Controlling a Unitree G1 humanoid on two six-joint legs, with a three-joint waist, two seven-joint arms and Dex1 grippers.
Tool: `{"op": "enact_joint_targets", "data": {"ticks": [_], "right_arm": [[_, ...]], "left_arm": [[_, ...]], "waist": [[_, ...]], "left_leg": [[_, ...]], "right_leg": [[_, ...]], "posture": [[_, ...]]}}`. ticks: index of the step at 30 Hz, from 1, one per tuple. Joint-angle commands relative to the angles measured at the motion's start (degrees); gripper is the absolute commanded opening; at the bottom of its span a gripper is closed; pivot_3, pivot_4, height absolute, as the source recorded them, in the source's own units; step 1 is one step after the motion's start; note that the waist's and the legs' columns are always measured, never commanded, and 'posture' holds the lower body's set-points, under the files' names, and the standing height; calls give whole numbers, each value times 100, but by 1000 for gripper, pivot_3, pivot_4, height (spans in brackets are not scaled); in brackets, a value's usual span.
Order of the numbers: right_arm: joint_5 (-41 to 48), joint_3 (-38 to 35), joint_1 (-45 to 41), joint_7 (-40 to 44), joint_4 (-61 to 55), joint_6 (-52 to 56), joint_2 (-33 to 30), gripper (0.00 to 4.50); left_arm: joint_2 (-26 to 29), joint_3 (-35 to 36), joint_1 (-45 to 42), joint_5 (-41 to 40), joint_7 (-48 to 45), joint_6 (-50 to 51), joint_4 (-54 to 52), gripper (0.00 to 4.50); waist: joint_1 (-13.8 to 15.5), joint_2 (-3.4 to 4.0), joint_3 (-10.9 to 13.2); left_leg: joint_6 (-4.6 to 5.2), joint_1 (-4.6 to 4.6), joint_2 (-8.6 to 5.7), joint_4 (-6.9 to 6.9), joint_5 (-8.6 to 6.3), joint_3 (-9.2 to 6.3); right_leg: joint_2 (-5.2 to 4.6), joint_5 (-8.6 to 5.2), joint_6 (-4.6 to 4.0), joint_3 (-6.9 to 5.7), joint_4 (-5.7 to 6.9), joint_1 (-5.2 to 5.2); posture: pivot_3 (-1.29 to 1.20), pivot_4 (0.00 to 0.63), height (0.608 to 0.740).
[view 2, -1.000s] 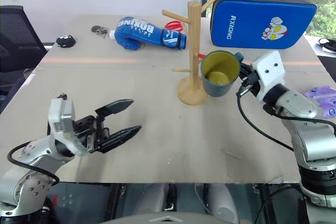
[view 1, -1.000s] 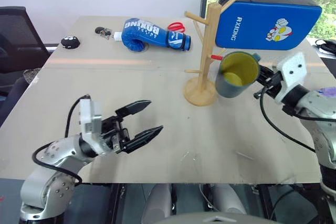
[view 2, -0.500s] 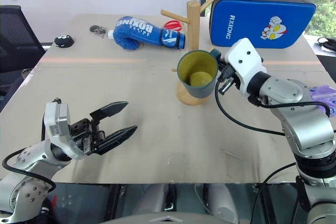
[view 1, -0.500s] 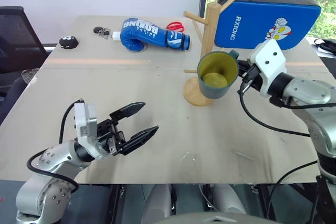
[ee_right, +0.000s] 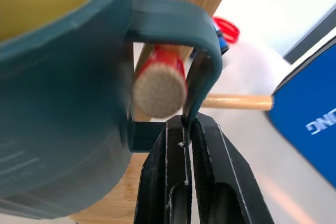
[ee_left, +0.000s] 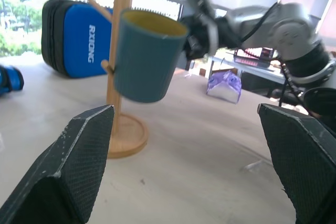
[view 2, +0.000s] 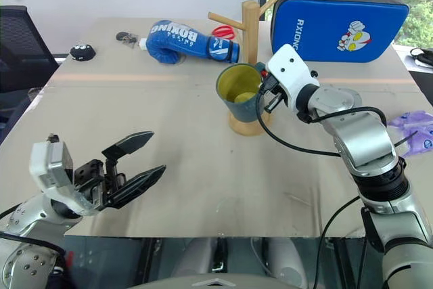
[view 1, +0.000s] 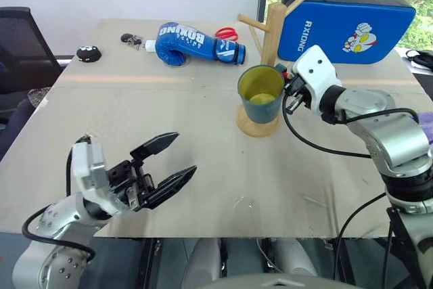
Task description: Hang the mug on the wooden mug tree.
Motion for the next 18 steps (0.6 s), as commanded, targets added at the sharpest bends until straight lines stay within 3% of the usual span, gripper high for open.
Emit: {"op": "enact_joint_targets", "data": {"ticks": [1,5,10,18], "right_arm": [[44,-338,118,203,-25,-392,-76,1312],[574,-1066,620,669,-558,-631,-237,3206],[1297,-2065,1545,1145,-1012,-680,-499,3206],[1227,-3120,4486,2122,-799,-1896,-933,3206]], "left_arm": [[56,105,-35,-213,45,-56,-319,4500],[175,22,-296,-384,427,169,-473,4500],[313,-287,-635,-276,1176,694,-333,4500],[647,-377,-310,602,1579,1117,174,4500]], "waist": [[3,0,0],[16,-2,1],[5,-3,1],[23,-5,0]], "left_leg": [[0,0,0,0,0,0],[0,-4,0,0,0,-5],[1,-1,0,0,-1,-10],[1,12,-1,-1,-1,-17]], "right_leg": [[0,0,0,0,0,0],[1,1,3,-4,0,0],[4,6,12,-6,-1,7],[8,2,9,-11,-3,22]], "posture": [[0,150,740],[0,150,740],[0,150,740],[0,150,740]]}}
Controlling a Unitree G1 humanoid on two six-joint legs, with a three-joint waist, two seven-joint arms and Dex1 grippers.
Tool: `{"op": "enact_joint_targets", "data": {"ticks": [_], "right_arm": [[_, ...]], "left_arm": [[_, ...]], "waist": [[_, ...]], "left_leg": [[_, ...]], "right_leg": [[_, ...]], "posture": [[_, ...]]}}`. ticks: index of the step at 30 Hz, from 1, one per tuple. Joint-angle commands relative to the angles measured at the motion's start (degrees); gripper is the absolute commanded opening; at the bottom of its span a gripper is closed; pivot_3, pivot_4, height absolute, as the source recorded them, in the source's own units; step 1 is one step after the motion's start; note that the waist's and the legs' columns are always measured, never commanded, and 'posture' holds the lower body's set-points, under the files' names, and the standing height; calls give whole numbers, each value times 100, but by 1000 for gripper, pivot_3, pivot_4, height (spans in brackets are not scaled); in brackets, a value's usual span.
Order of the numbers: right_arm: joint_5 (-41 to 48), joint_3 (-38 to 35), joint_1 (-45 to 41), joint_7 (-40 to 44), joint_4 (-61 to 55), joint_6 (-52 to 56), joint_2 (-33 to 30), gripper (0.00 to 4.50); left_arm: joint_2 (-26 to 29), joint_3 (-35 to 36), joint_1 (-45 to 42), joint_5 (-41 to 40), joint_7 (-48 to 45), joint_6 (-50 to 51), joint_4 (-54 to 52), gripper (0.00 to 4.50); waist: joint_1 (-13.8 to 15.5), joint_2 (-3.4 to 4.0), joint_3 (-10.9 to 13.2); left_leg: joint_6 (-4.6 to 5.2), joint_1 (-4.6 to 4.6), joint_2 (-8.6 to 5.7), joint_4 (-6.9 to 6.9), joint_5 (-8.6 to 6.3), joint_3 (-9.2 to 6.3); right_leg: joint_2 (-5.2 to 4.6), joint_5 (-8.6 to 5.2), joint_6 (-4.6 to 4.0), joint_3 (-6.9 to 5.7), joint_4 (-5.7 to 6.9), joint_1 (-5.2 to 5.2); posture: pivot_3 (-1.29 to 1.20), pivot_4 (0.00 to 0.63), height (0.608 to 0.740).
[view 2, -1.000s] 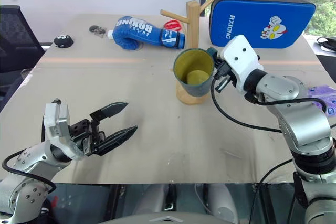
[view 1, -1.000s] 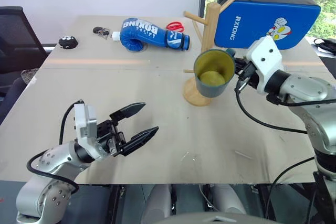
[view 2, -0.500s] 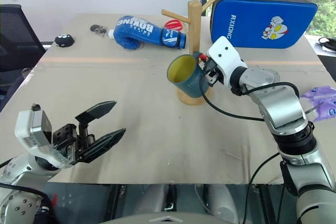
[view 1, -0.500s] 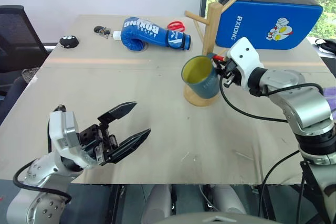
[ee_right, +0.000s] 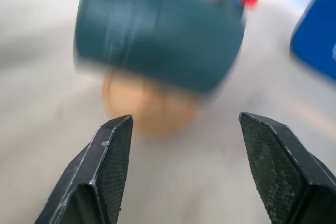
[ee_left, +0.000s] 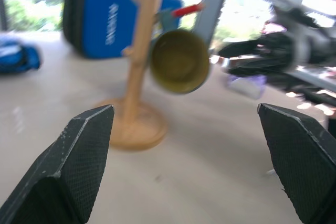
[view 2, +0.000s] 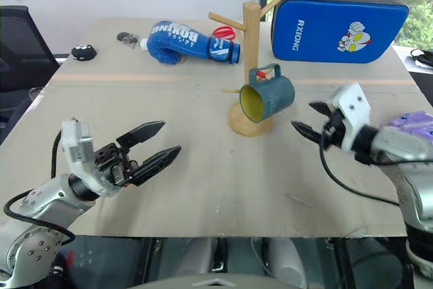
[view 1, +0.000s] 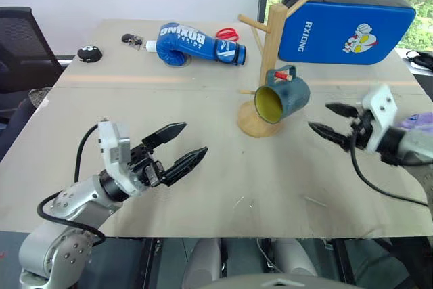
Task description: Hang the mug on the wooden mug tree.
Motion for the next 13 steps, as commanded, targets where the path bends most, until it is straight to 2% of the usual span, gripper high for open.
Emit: {"op": "enact_joint_targets", "data": {"ticks": [1,5,13], "right_arm": [[-42,-563,947,501,152,-783,-102,3206],[66,-816,1546,659,332,-1157,0,4472],[125,-784,1887,660,492,-1608,189,4472]], "left_arm": [[190,125,397,404,-111,39,255,4500],[201,237,732,622,-404,-145,505,4500],[176,311,857,792,-695,-281,678,4500]], "waist": [[-15,6,3],[-55,6,5],[-2,-1,2]], "left_leg": [[0,0,0,-1,0,3],[0,14,3,1,0,24],[-1,22,8,2,0,17]], "right_leg": [[-1,-1,-1,3,0,-1],[0,-13,14,20,1,-3],[-30,-14,10,20,3,3]], "posture": [[0,150,740],[0,150,740],[0,150,740]]}}
